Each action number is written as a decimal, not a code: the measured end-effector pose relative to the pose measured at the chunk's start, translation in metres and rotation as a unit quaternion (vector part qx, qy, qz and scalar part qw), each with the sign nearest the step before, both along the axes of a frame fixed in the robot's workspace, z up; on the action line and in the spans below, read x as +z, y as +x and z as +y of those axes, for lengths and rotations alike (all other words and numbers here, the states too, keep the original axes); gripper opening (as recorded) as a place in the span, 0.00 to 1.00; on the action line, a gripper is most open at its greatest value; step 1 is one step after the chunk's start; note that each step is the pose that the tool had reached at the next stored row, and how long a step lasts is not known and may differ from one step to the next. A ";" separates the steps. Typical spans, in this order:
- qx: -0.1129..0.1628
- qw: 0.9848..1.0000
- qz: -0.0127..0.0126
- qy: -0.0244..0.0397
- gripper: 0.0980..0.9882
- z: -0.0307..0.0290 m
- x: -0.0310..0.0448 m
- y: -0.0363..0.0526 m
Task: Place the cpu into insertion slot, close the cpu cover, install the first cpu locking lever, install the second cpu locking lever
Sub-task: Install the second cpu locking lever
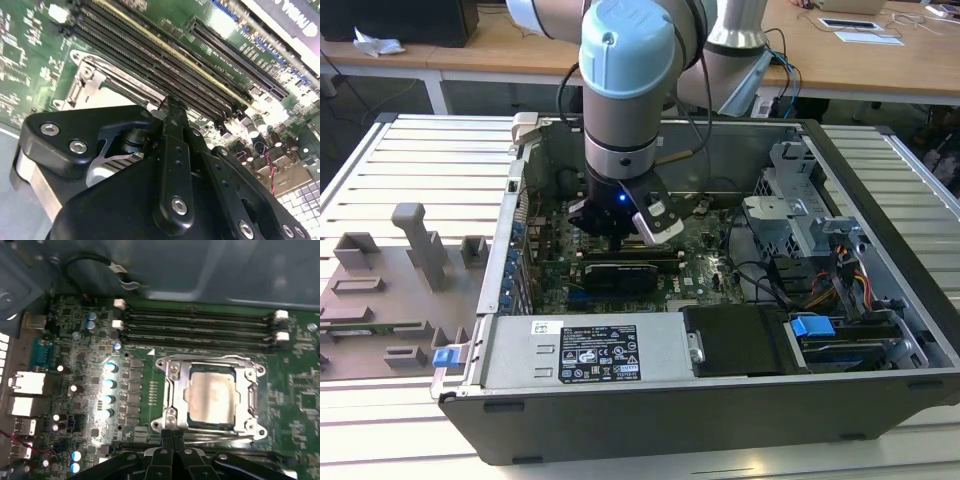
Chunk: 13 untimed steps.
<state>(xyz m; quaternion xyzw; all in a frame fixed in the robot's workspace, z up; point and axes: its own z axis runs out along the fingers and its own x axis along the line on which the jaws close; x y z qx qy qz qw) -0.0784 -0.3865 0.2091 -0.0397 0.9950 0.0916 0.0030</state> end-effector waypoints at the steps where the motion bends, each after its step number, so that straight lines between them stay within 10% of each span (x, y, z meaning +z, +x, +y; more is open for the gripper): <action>1: 0.003 1.000 0.000 0.002 0.01 -0.0001 -0.0009 -0.0011; 6: 0.031 0.999 0.000 0.025 0.01 -0.0009 -0.0102 -0.0080; 13: 0.035 0.999 -0.004 0.026 0.01 -0.0068 -0.0083 -0.0107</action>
